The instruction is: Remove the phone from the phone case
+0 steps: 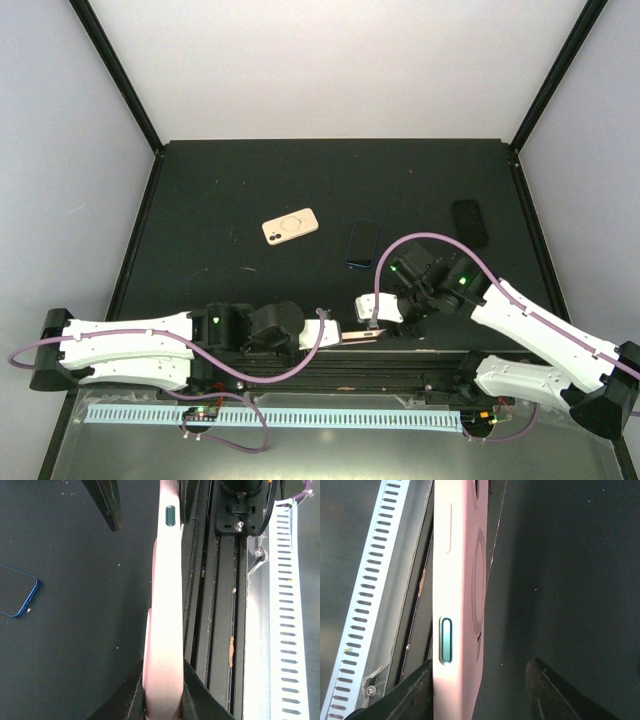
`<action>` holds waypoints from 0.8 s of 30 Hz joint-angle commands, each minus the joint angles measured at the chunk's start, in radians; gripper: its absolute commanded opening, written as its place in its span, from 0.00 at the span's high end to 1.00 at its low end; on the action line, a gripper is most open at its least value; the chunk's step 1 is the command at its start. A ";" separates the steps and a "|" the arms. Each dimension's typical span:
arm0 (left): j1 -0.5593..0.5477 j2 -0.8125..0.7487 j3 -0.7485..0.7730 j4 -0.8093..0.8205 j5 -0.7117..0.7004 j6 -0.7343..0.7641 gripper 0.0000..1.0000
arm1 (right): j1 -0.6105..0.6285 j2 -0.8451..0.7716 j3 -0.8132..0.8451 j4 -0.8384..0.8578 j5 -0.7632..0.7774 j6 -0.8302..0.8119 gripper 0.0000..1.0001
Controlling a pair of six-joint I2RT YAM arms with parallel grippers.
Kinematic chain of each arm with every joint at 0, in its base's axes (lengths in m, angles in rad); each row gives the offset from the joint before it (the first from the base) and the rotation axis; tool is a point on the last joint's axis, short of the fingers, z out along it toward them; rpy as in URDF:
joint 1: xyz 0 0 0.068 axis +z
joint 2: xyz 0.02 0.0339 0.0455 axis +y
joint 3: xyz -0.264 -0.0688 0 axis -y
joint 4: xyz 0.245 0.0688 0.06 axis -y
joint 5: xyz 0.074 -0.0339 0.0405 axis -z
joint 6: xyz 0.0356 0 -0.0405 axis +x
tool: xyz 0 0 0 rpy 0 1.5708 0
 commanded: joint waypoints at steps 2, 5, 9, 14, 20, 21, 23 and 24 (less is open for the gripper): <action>0.018 -0.029 0.070 0.111 0.043 0.016 0.98 | 0.015 0.013 0.013 0.004 0.006 0.009 0.60; 0.022 -0.035 0.072 0.122 0.062 0.009 0.98 | 0.013 0.030 0.019 0.009 -0.011 0.025 0.72; 0.027 -0.044 0.070 0.132 0.018 -0.029 0.97 | 0.014 0.031 0.042 0.001 -0.016 0.041 0.90; 0.089 -0.190 -0.051 0.330 -0.094 -0.179 0.32 | 0.004 -0.004 0.025 0.037 -0.006 0.071 0.99; 0.174 -0.424 -0.295 0.692 -0.182 -0.334 0.13 | -0.072 -0.088 0.072 0.093 -0.163 0.188 0.99; 0.183 -0.445 -0.321 0.735 -0.176 -0.344 0.12 | -0.097 -0.112 0.084 0.110 -0.188 0.213 0.99; 0.193 -0.466 -0.360 0.820 -0.158 -0.355 0.10 | -0.133 -0.153 0.099 0.154 -0.209 0.266 0.99; 0.197 -0.466 -0.373 0.853 -0.145 -0.356 0.10 | -0.149 -0.168 0.105 0.174 -0.215 0.295 0.99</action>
